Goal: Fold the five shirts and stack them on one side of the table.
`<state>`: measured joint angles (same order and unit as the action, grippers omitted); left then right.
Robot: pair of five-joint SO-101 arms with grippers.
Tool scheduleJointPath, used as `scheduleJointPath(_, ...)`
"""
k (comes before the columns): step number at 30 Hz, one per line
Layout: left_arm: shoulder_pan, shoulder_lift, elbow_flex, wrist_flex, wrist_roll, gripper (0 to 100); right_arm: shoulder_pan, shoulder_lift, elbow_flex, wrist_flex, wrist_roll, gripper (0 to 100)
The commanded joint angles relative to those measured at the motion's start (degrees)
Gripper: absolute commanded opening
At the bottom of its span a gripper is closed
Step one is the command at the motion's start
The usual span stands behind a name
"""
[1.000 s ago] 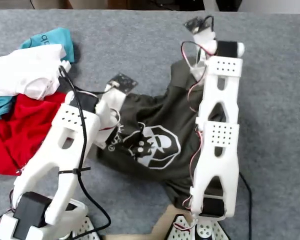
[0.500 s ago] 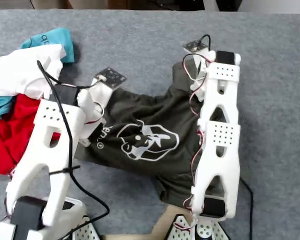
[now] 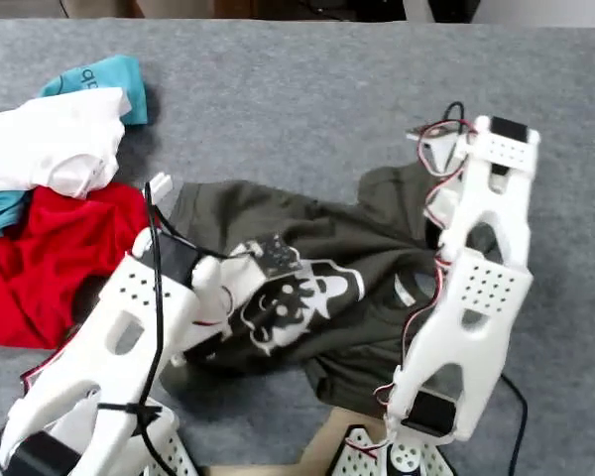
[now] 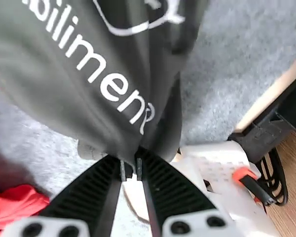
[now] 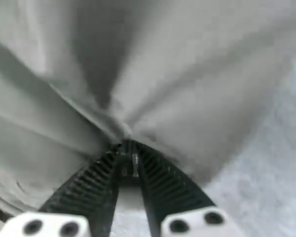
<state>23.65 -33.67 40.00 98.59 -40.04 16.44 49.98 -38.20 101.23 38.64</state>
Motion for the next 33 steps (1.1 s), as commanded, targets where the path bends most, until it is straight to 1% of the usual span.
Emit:
scheduleJointPath(1, 0.7, -1.5, 1.6, 0.4, -0.6, 2, 0.9, -8.1, 0.3, -1.6, 0.7, 0.5)
scheduleJointPath(7, 0.4, -1.6, 0.4, 0.9, -0.7, 2, -1.3, -15.1, 0.2, -6.0, 0.3, 0.9)
scheduleJointPath(12, 0.4, -1.6, -2.0, 0.9, -0.8, 3, -4.0, -17.9, 0.2, -13.2, -1.8, 0.9)
scheduleJointPath(14, 0.4, -1.7, -2.6, 0.9, -1.3, 7, -5.5, -17.7, -0.1, -14.9, -0.5, 3.0)
scheduleJointPath(19, -2.1, -1.7, -6.8, 0.9, 5.7, 17, -5.9, -14.8, -2.6, -19.6, -3.2, 18.2)
scheduleJointPath(21, -3.5, -1.7, -8.6, 1.0, 7.2, 22, -5.5, -13.2, -4.2, -20.6, -4.7, 22.1)
scheduleJointPath(25, -6.8, -1.7, -14.1, 2.2, 5.2, 32, -4.3, -9.5, -7.7, -21.5, -8.5, 22.8)
scheduleJointPath(28, -11.6, -1.2, -20.5, 2.1, 2.3, 32, -4.2, -5.9, -10.7, -22.8, -9.8, 22.8)
scheduleJointPath(29, -13.1, -0.8, -23.6, 1.6, 1.7, 31, -4.2, -4.6, -11.6, -22.8, -10.0, 22.8)
scheduleJointPath(30, -14.2, -0.2, -25.8, -0.6, 1.8, 30, -4.3, -3.1, -12.6, -22.8, -10.5, 22.8)
scheduleJointPath(31, -15.2, 1.0, -27.9, -3.5, 3.3, 29, -4.4, -1.6, -13.6, -22.8, -11.4, 22.8)
scheduleJointPath(33, -16.5, 5.2, -30.9, -10.2, 8.6, 26, -4.4, 1.4, -16.0, -22.7, -12.6, 22.8)
